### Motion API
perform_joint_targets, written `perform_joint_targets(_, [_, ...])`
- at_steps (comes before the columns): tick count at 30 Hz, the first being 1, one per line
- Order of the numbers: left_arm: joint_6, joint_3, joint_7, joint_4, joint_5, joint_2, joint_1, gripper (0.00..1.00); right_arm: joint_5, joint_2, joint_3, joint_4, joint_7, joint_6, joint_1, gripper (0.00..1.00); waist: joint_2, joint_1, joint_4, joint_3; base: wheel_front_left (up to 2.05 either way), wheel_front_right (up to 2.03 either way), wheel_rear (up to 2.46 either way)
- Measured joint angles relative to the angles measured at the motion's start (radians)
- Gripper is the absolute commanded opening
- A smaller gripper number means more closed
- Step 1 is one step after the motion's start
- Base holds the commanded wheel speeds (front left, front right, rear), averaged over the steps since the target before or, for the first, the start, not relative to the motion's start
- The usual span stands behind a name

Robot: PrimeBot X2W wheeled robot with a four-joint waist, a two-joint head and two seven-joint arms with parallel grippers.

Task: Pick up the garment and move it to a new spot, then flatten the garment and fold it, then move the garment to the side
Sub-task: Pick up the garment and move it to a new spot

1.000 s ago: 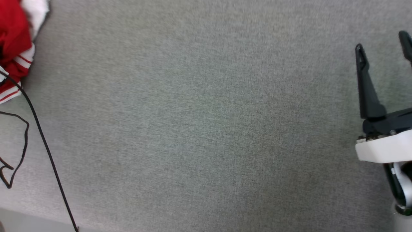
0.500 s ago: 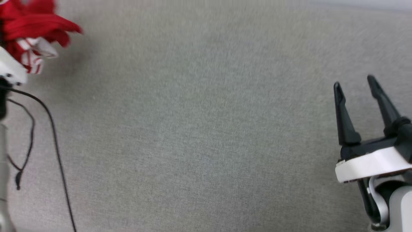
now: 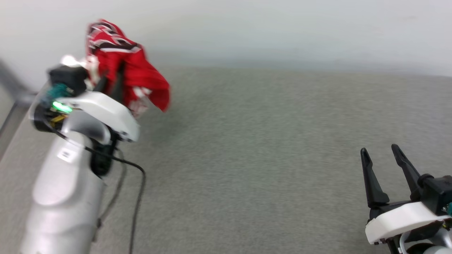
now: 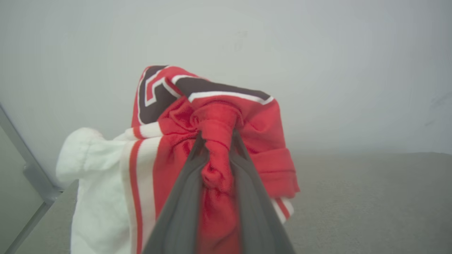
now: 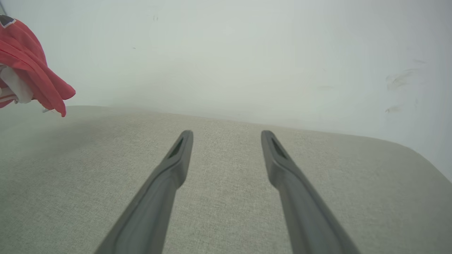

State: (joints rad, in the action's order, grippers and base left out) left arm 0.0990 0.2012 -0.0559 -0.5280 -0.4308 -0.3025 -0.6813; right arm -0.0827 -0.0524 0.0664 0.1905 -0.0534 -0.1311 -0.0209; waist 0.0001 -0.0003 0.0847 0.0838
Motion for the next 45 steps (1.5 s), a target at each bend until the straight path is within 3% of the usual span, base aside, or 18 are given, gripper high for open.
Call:
perform_joint_targets(7, [-0.005, 0.104, 0.019, 0.136, 0.01, 0.106, 0.122, 0.0, -0.015, 0.0, -0.002, 0.008, -0.012, 0.0, -0.025, 1.0, 0.0, 0.0001, -0.11, -0.041, 0.0, 0.0, 0.0])
perform_joint_targets(13, [0.007, 0.185, 0.0, 0.176, 0.005, 0.181, 0.147, 0.0, -0.018, 0.0, 0.006, 0.028, -0.015, 0.0, -0.021, 1.0, 0.0, 0.0001, -0.178, -0.009, 0.0, 0.0, 0.0])
perform_joint_targets(23, [0.019, 0.336, -0.038, 0.137, 0.037, 0.219, 0.204, 0.0, -0.033, 0.001, 0.013, 0.04, 0.002, 0.0, 0.025, 1.0, 0.0, 0.0004, -0.213, 0.122, 0.0, 0.0, 0.0])
perform_joint_targets(31, [0.028, 0.439, -0.063, 0.062, 0.037, 0.217, 0.243, 0.0, -0.03, 0.001, 0.009, 0.027, 0.018, 0.0, 0.068, 1.0, 0.0, 0.0005, -0.193, 0.204, 0.0, 0.0, 0.0])
perform_joint_targets(32, [0.029, 0.447, -0.072, 0.058, 0.034, 0.217, 0.244, 0.25, -0.029, 0.001, 0.007, 0.024, 0.018, 0.0, 0.072, 1.0, 0.0, 0.0005, -0.188, 0.205, 0.0, 0.0, 0.0])
perform_joint_targets(33, [0.029, 0.453, -0.081, 0.053, 0.03, 0.217, 0.244, 0.82, -0.029, 0.001, 0.008, 0.022, 0.019, 0.0, 0.074, 1.0, -0.0001, 0.0006, -0.184, 0.204, 0.0, 0.0, 0.0])
perform_joint_targets(34, [0.03, 0.459, -0.098, 0.052, 0.03, 0.216, 0.244, 1.0, -0.029, 0.001, 0.008, 0.018, 0.019, 0.0, 0.075, 1.0, 0.0, 0.0006, -0.18, 0.2, 0.0, 0.0, 0.0])
perform_joint_targets(45, [0.009, 0.417, -0.203, 0.137, 0.031, 0.217, 0.258, 1.0, -0.028, 0.001, 0.008, -0.018, 0.007, 0.0, 0.056, 1.0, 0.0, 0.0004, -0.14, 0.104, 0.0, 0.0, 0.0])
